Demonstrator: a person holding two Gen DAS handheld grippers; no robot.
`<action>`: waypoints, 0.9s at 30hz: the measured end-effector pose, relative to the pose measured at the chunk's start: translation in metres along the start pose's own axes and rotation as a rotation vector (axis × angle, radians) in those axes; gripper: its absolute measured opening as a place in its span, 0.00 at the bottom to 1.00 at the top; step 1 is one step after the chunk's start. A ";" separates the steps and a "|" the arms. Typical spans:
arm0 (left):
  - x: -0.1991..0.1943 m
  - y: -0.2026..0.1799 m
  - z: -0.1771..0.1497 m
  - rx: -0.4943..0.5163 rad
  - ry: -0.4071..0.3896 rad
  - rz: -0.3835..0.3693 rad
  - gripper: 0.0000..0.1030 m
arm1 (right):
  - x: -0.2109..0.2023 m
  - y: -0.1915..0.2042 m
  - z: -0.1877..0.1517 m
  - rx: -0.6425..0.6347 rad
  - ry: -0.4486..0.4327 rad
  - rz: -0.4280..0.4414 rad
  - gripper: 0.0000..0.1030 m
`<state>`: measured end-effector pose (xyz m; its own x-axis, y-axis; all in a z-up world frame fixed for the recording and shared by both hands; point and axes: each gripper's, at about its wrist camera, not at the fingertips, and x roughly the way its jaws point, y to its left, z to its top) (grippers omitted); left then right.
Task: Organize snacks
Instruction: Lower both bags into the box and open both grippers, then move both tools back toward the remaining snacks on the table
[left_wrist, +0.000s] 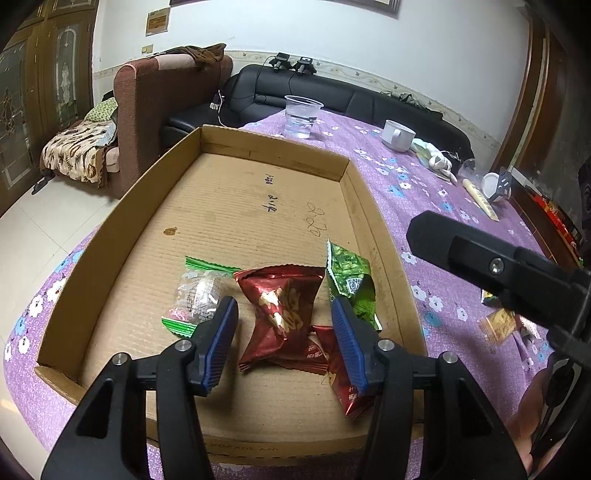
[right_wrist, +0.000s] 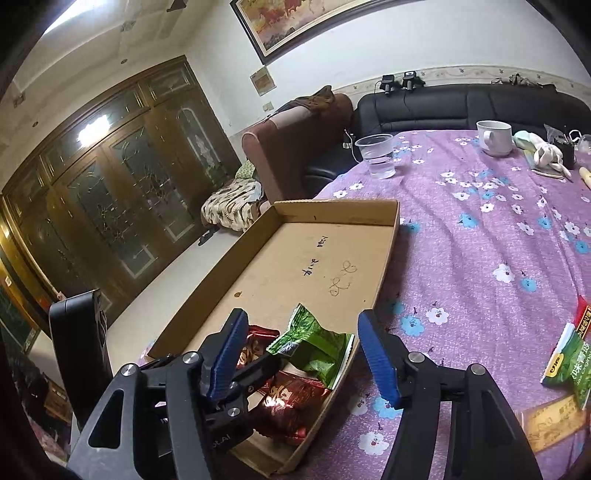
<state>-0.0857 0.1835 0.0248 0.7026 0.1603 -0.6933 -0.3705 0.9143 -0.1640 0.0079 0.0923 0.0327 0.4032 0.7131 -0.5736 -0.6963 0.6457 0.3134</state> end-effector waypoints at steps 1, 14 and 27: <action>0.000 0.000 0.000 0.000 0.000 0.000 0.50 | 0.000 0.000 0.000 0.001 0.000 -0.001 0.62; 0.001 0.000 0.000 -0.002 0.001 0.003 0.50 | 0.001 -0.003 0.001 0.009 0.003 -0.008 0.66; 0.000 0.000 -0.002 -0.001 -0.008 0.001 0.50 | 0.002 -0.006 0.002 0.015 0.005 -0.017 0.66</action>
<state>-0.0867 0.1824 0.0237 0.7070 0.1645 -0.6878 -0.3719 0.9137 -0.1638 0.0138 0.0904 0.0310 0.4119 0.7004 -0.5829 -0.6804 0.6619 0.3145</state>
